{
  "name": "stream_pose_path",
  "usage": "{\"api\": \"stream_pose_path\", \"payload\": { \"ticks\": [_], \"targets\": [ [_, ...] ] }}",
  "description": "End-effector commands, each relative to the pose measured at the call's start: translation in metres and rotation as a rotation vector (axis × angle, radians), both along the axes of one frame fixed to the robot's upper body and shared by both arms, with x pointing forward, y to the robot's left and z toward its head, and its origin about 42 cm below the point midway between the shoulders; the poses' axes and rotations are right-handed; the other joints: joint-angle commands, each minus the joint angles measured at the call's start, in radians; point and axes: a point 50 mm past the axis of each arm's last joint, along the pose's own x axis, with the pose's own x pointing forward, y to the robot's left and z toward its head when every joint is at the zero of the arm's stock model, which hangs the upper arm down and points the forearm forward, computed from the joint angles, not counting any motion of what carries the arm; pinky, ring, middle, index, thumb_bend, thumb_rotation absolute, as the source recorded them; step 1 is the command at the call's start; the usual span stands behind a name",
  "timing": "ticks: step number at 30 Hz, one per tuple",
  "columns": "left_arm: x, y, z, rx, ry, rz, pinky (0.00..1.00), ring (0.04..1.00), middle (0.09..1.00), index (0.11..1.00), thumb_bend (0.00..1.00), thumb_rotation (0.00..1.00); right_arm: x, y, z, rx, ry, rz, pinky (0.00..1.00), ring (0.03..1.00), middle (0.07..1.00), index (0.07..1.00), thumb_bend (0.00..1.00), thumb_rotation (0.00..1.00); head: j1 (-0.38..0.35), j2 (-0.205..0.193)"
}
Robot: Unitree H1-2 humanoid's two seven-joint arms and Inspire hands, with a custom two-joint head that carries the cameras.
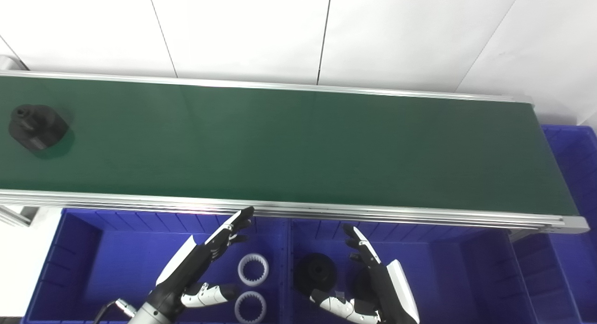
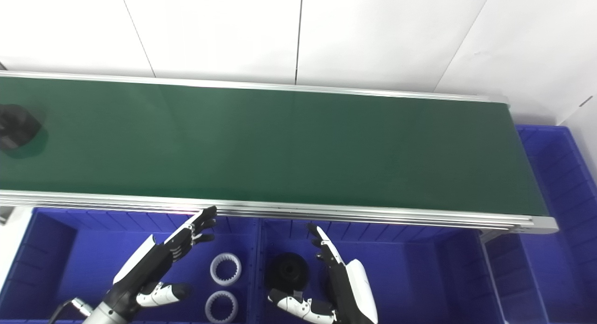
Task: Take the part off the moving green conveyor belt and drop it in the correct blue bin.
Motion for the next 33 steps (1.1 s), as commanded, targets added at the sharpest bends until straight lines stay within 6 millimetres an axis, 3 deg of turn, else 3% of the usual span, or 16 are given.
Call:
{"api": "stream_pose_path", "payload": {
  "ticks": [1, 23, 26, 32, 33],
  "targets": [
    [0.000, 0.003, 0.008, -0.010, -0.028, 0.022, 0.88, 0.972, 0.999, 0.982, 0.74, 0.78, 0.000, 0.004, 0.009, 0.029, -0.047, -0.007, 0.81, 0.883, 0.917, 0.931, 0.81, 0.39, 0.006, 0.001],
    [-0.001, 0.002, 0.004, -0.012, -0.026, 0.011, 0.92, 0.995, 1.000, 0.988, 0.74, 0.77, -0.003, 0.001, 0.006, 0.030, -0.065, -0.014, 0.82, 0.891, 0.922, 0.931, 0.80, 0.39, 0.026, -0.018],
    [-0.002, 0.001, 0.002, -0.007, -0.021, 0.013, 0.92, 0.995, 1.000, 0.988, 0.76, 0.77, -0.004, 0.000, 0.004, 0.032, -0.059, -0.013, 0.83, 0.895, 0.928, 0.932, 0.80, 0.40, 0.068, -0.040],
    [-0.005, -0.005, -0.011, -0.040, -0.012, -0.005, 0.91, 0.985, 1.000, 0.986, 0.76, 0.75, -0.008, -0.011, -0.003, 0.035, -0.036, -0.010, 0.83, 0.892, 0.925, 0.944, 0.79, 0.41, 0.253, -0.119],
    [-0.006, -0.007, -0.014, -0.062, -0.004, -0.009, 0.92, 0.988, 1.000, 0.981, 0.75, 0.72, -0.008, -0.013, -0.005, 0.035, -0.041, -0.012, 0.85, 0.898, 0.925, 0.946, 0.78, 0.40, 0.267, -0.129]
  ]
}}
